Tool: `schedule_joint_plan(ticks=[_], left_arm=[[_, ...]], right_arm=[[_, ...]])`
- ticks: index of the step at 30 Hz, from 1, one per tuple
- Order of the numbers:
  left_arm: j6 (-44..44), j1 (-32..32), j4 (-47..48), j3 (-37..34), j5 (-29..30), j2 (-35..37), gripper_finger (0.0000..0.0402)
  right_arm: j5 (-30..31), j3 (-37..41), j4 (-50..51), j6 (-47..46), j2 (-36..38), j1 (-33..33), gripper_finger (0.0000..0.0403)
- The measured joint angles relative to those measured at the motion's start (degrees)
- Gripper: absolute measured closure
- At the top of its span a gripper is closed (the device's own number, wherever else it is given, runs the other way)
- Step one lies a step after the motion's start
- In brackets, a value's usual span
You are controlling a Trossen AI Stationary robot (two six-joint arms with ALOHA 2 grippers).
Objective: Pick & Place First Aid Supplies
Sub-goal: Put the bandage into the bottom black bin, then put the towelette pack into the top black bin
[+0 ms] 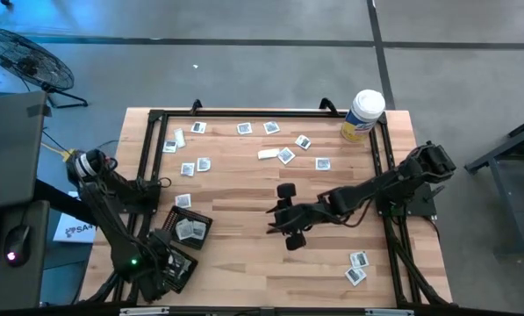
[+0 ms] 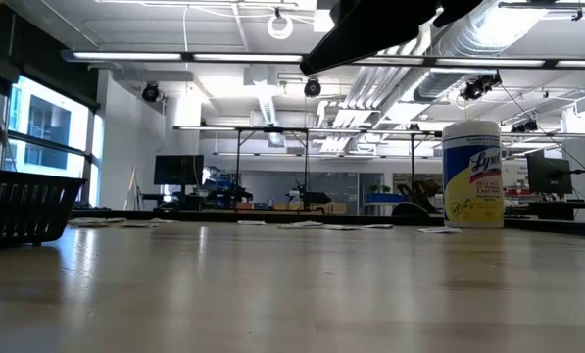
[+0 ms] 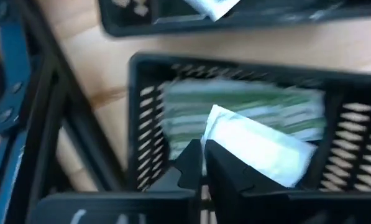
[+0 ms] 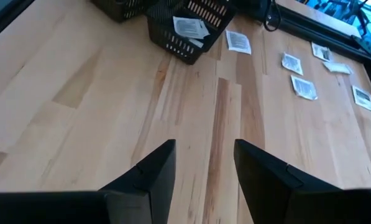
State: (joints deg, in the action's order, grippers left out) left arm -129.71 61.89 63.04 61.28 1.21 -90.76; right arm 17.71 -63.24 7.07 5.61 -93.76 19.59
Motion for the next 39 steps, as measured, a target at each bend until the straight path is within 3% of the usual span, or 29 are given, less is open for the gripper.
schedule_joint_plan(ticks=[3, 11, 13, 17, 20, 23, 27, 34, 39], left_arm=[[1.6, 0.0, 0.4, 0.0, -4.2, -0.9, 0.0353], [9.7, 0.0, 4.8, 3.9, -7.5, 0.7, 0.0275], [10.5, 0.1, 9.2, 6.0, -2.0, 1.6, 0.0267], [11.8, -0.6, 16.4, 8.2, 17.2, 4.5, 0.0264], [16.5, -4.3, 21.0, 7.3, 21.6, 6.5, 0.0264], [25.6, -10.9, 22.7, 4.7, 23.5, 9.1, 0.0263], [40.3, -23.4, 18.2, -0.3, 25.3, 13.6, 0.0263], [68.3, -47.5, 3.5, -12.7, 17.9, 20.0, 0.0263], [85.0, -63.2, -4.2, -19.5, 15.4, 20.3, 0.0263]], right_arm=[[-0.7, 0.0, 0.0, -0.1, 0.0, -0.5, 0.0245], [-0.7, 0.0, -0.3, -3.6, 0.0, 0.0, 0.0245], [-0.7, 0.0, -0.7, -5.4, 0.0, 0.5, 0.0245], [-0.3, 0.0, -2.3, -7.0, 0.0, 1.4, 0.0247], [-0.3, 0.0, -3.2, -8.5, 0.0, 1.9, 0.0245], [-0.3, 0.0, -4.3, -9.5, 0.0, 2.3, 0.0246], [-0.3, 0.0, -5.0, -10.8, 0.0, 2.3, 0.0249], [-1.9, 0.0, -4.4, -12.7, 0.0, 2.3, 0.0249], [-1.9, 0.0, -4.3, -12.7, 0.0, 2.3, 0.0249]])
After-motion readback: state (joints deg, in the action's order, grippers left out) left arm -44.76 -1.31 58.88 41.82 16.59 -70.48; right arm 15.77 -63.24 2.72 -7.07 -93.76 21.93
